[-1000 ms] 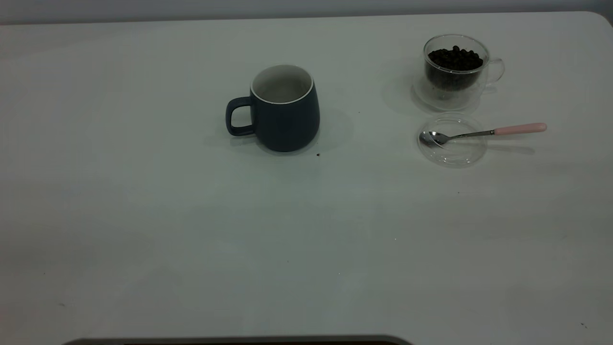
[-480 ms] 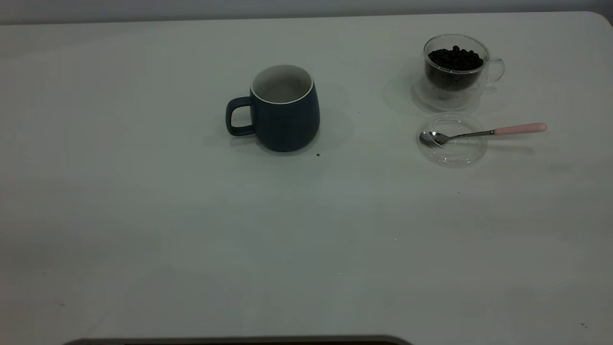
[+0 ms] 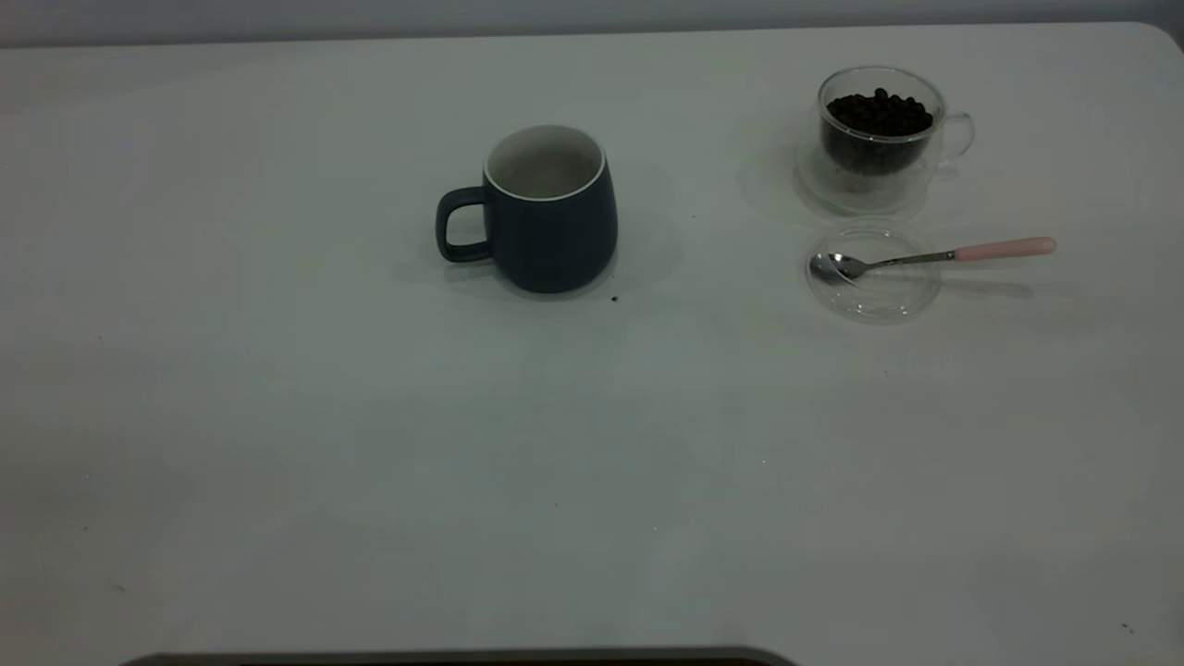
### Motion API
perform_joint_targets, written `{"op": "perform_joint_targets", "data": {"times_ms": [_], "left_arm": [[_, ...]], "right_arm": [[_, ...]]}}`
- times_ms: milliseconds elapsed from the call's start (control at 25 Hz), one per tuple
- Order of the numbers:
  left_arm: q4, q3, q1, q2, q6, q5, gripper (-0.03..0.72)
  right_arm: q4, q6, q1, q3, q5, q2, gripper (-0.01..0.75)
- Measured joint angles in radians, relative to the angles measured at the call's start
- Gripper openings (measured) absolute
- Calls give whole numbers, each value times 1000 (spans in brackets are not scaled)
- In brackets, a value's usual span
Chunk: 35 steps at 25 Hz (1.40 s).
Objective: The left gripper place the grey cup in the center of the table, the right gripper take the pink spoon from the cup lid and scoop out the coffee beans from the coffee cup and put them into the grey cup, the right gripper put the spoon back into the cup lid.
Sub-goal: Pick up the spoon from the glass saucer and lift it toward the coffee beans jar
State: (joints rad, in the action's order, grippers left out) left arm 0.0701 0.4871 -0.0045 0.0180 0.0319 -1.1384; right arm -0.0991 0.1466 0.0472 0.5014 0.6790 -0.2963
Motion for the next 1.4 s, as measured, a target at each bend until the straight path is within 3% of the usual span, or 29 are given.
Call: {"op": "perform_joint_targets", "data": {"times_ms": [200,680,1080,1400], "left_arm": [[0,0,0,0,1,0,569],[0,0,0,0,1,0,569],[0,0,0,0,1,0,569],[0,0,0,0,-2,0,569]], "right_arm": [[-73,-8,0,117,-38,-349,564],[-215,-194,-15,456,8,-1057,564],[-676,-677,-290,540,143,-1365,564],[-883,-892,-314,542,114,-1632,564]]}}
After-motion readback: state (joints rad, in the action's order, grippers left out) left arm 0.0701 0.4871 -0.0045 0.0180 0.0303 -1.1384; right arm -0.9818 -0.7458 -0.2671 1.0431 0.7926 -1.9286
